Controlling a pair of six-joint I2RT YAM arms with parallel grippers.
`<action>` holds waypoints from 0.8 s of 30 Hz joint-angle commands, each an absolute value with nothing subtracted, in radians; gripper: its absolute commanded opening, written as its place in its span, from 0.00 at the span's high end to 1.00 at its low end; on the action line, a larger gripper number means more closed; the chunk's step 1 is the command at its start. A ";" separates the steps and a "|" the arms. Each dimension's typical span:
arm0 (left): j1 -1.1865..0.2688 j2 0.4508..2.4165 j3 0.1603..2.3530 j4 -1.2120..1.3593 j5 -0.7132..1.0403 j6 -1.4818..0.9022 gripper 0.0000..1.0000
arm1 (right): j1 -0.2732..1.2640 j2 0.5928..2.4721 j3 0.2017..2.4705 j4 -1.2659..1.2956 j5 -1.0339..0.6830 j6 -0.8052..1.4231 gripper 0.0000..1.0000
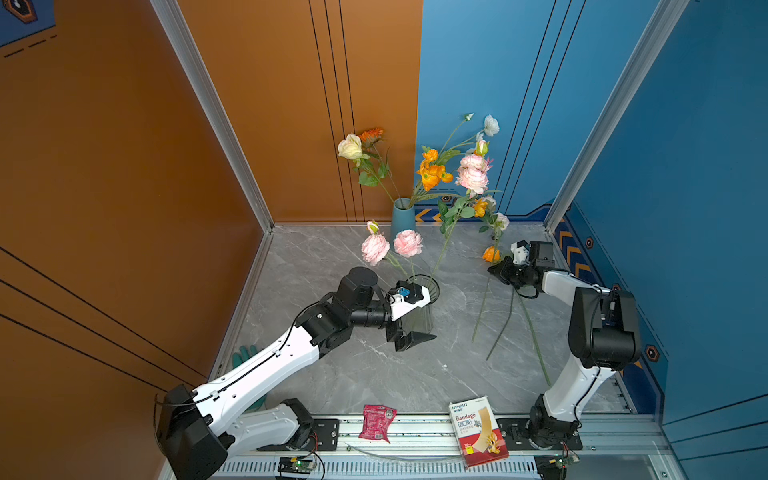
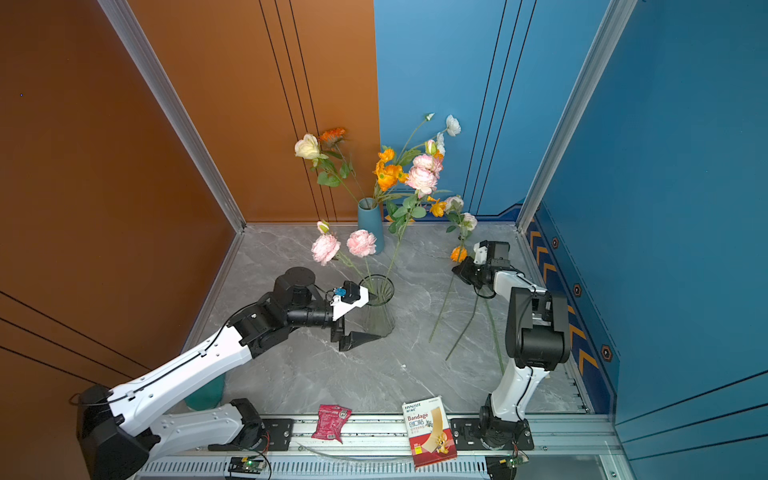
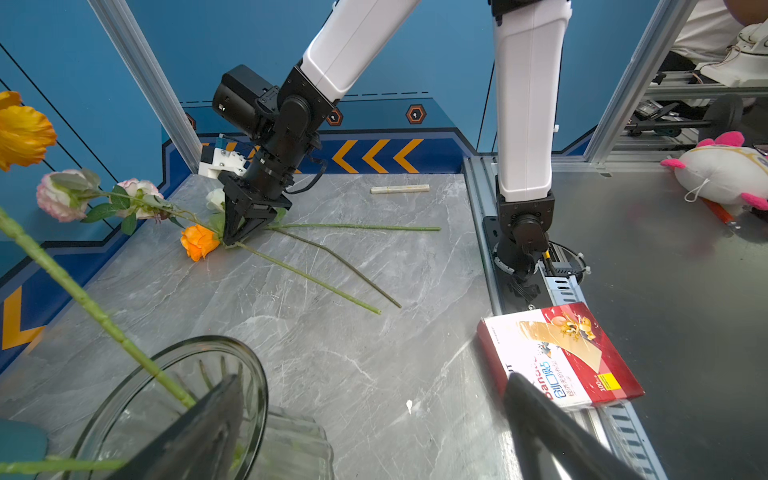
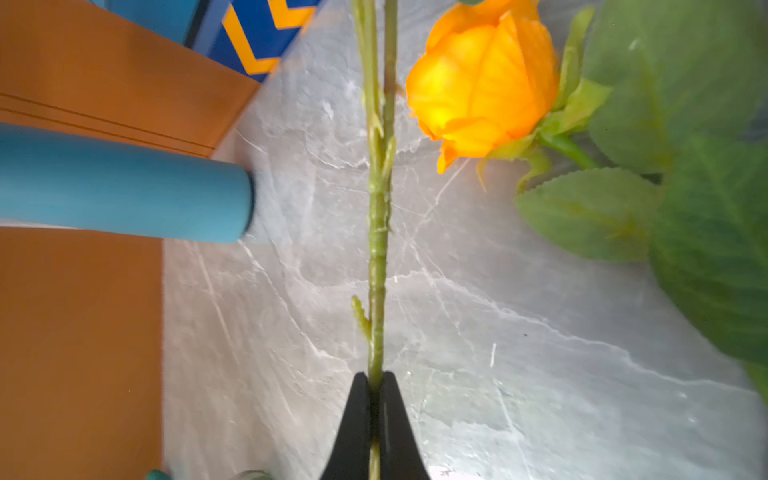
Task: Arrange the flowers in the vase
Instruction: 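Lift the pink rose stem upright with the right gripper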
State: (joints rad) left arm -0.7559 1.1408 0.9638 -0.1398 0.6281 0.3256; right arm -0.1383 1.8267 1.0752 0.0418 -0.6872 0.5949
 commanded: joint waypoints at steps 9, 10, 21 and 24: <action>-0.771 1.121 0.990 -0.179 0.611 0.362 0.02 | -0.102 1.608 1.010 0.202 -0.672 0.736 1.00; -0.769 1.114 0.991 -0.179 0.609 0.370 0.02 | -0.085 1.575 1.009 0.157 -0.619 0.700 1.00; -0.695 1.036 0.987 -0.215 0.662 0.395 0.02 | 0.145 1.254 0.951 -0.021 -0.021 0.573 1.00; -0.669 1.025 0.985 -0.207 0.676 0.391 0.02 | 0.217 1.175 0.936 -0.052 0.155 0.555 1.00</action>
State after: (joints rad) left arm -0.6899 1.0420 0.9649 -0.1989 0.6384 0.3782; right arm 0.1707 1.2469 0.9539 0.0093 -0.1051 0.6071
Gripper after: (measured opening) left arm 0.979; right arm 0.054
